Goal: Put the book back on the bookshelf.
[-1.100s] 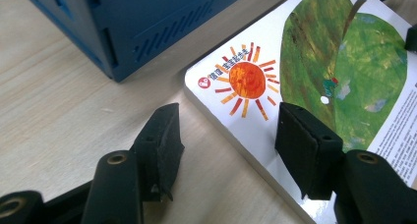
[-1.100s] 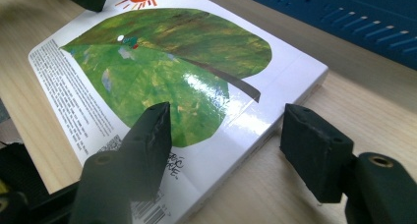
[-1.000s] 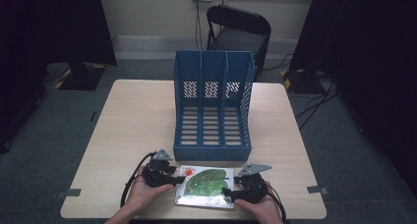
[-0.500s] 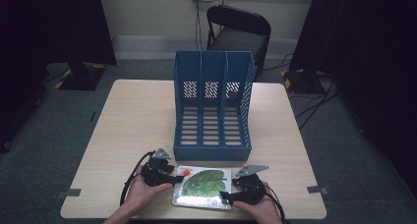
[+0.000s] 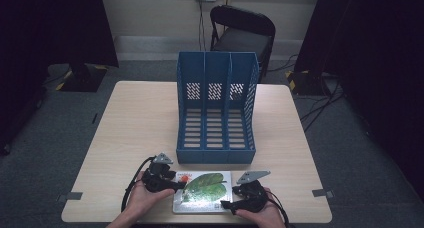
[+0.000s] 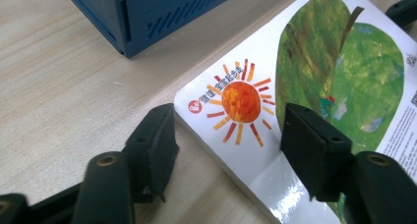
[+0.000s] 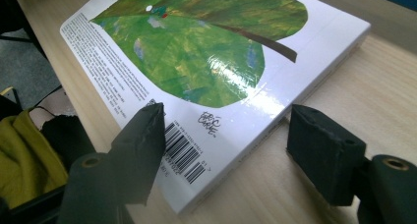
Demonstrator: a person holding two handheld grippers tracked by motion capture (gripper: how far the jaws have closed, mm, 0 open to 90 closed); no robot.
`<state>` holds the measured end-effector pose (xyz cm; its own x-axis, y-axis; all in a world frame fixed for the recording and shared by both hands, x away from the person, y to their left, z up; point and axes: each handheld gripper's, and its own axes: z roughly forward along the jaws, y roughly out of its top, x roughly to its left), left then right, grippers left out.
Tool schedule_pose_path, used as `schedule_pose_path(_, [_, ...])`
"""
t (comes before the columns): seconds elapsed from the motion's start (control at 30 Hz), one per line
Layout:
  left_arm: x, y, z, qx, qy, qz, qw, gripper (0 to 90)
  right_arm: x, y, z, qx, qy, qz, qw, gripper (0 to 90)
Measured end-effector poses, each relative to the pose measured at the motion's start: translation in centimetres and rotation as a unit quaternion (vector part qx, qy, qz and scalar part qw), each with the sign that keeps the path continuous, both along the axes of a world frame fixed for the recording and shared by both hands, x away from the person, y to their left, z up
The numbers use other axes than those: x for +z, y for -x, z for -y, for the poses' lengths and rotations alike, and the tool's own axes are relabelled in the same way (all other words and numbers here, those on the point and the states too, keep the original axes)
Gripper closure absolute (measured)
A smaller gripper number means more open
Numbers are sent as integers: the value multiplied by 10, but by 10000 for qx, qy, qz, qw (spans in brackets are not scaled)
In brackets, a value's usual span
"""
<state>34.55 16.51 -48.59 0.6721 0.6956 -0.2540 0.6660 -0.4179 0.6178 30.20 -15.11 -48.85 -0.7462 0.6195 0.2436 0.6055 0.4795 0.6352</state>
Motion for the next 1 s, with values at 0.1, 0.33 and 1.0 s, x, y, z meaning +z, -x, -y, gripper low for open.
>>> schedule_pose_path(0.1, [-2,-5,0,36,65,84,9999,440,0,1,-1,27,40,18,10000,284])
schedule_pose_path(0.33, [-2,-8,-1,81,124,81,9999,448,0,4,-5,184,92,58,9998,239])
schedule_pose_path(1.0, [3,-11,-14,240,919,-274,9951,375,-2,6,-11,310,174,192,9992,143])
